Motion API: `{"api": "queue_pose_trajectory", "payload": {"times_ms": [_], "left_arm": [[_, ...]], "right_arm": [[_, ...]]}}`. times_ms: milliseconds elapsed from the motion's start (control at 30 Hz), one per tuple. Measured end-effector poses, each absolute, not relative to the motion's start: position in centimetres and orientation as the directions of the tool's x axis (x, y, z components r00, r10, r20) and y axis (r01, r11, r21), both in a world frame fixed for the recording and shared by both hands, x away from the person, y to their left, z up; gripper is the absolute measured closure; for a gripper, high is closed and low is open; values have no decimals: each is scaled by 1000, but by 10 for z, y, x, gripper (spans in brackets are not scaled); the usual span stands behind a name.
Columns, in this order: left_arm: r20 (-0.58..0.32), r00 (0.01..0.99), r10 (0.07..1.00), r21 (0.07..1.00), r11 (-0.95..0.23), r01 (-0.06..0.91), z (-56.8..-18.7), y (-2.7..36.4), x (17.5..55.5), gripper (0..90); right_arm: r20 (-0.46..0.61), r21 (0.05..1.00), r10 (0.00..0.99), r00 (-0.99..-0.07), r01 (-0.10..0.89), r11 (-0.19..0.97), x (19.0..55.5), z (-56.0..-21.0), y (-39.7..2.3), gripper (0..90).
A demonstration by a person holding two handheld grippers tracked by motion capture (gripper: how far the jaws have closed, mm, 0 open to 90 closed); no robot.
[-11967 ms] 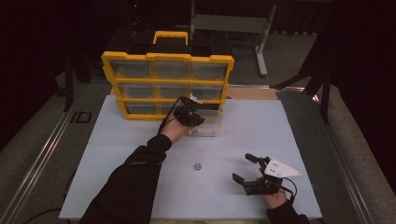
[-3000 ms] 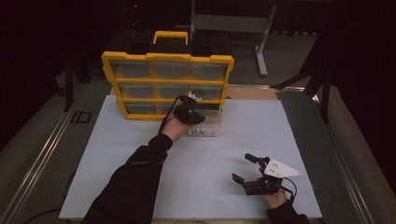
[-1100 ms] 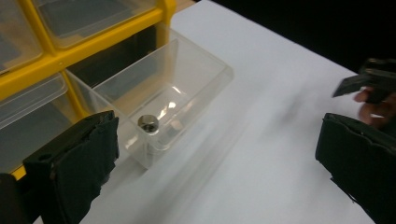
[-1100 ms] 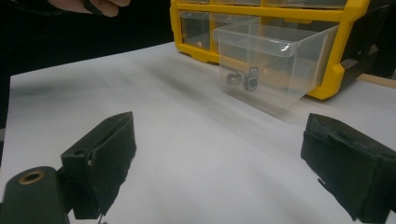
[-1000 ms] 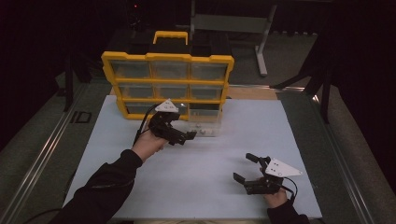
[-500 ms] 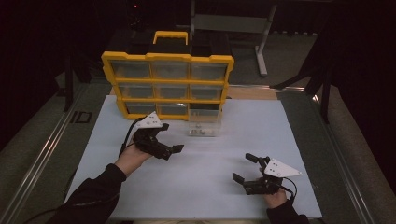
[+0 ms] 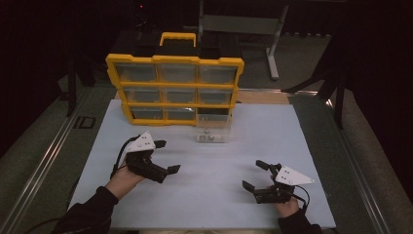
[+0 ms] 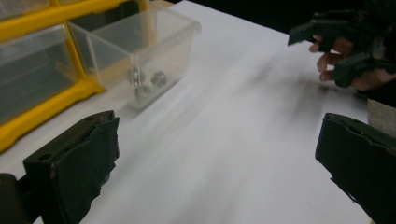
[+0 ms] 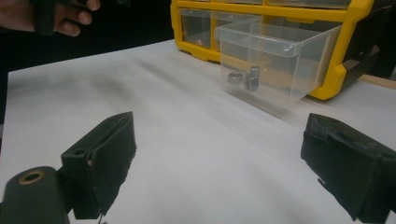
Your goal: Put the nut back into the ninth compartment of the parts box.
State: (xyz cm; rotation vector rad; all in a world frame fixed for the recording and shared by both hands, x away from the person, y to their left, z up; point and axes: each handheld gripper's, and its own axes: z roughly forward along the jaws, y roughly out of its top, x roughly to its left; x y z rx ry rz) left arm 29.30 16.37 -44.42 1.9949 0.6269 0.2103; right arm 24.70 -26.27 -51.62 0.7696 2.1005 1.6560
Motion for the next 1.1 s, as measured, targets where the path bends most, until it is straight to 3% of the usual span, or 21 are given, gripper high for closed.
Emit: {"api": "queue_pose_trajectory", "payload": {"times_ms": [1100], "left_arm": [[-142, 819, 555, 868, -328, 372, -509, 220, 252, 0]], "right_arm": [[48, 965, 613, -789, 196, 176, 247, -516, -261, 103]]}}
